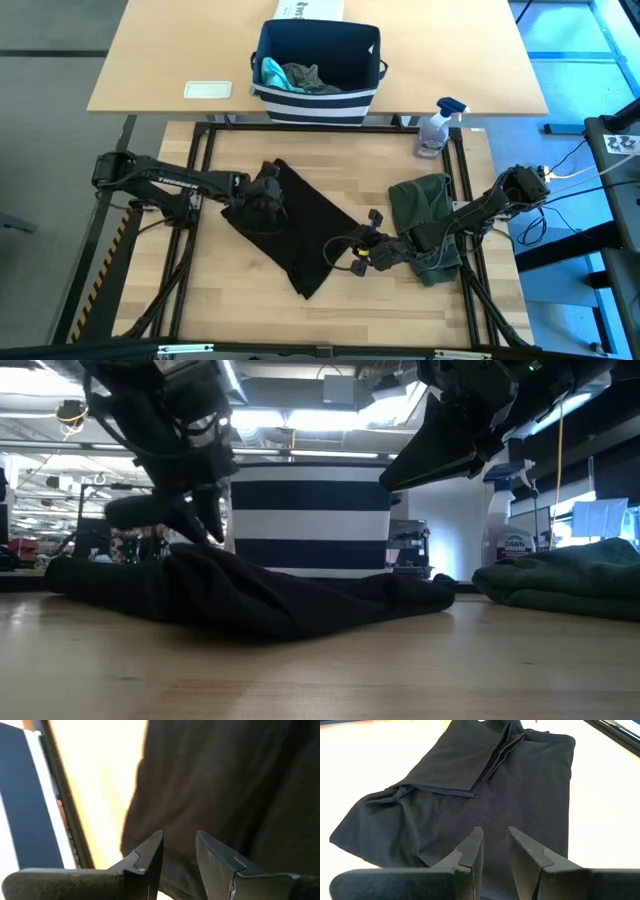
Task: Fold Laundry from Bin
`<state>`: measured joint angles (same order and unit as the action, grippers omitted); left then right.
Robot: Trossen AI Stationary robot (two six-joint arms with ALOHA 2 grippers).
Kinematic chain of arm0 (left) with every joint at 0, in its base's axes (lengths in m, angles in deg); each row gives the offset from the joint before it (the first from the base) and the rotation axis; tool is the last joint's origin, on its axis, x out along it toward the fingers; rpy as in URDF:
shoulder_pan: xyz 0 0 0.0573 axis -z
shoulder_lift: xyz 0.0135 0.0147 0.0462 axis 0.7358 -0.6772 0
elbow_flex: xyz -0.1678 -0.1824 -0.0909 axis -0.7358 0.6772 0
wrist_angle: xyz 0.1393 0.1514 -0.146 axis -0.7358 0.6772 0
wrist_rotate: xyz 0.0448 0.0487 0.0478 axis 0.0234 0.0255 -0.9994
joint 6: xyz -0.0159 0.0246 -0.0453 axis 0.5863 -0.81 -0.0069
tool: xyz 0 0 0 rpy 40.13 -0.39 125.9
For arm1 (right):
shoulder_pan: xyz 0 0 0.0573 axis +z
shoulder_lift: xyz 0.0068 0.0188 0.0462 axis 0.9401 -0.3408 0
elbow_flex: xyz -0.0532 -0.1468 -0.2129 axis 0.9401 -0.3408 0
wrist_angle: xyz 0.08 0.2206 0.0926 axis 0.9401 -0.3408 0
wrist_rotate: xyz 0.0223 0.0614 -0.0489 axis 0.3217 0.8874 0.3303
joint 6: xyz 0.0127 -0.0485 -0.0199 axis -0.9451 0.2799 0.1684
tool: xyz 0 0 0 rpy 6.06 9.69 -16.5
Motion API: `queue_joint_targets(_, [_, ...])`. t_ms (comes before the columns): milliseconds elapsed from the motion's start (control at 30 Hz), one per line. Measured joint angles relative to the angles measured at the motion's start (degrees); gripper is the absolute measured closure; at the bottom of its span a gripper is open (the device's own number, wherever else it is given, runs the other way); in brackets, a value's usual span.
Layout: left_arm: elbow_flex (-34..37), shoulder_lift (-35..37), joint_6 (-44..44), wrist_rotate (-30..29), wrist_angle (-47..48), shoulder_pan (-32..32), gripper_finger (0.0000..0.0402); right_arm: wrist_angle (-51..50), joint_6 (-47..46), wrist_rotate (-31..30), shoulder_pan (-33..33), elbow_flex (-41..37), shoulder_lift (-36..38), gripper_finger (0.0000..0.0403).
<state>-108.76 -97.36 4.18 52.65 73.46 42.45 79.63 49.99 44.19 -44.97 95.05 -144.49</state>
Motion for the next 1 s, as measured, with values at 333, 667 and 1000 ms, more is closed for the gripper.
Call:
queue_joint_targets(333, [-3.1, 4.4, 1.1, 4.5, 7.6, 1.5, 0.0292, 0.0, 0.0, 0.1, 0.0, 0.0, 0.0, 0.0315])
queue_joint_targets(667, [-0.2, 1.2, 2.3, 6.8, 6.8, 5.8, 0.031, 0.0, 1.2, 0.1, 0.0, 0.0, 0.0, 0.0315])
queue_joint_targets(1000, [1.0, -4.1, -4.7, 3.0, -3.6, -3.1, 0.0321, 0.2, 1.1, 0.1, 0.0, 0.0, 0.0, 0.0315])
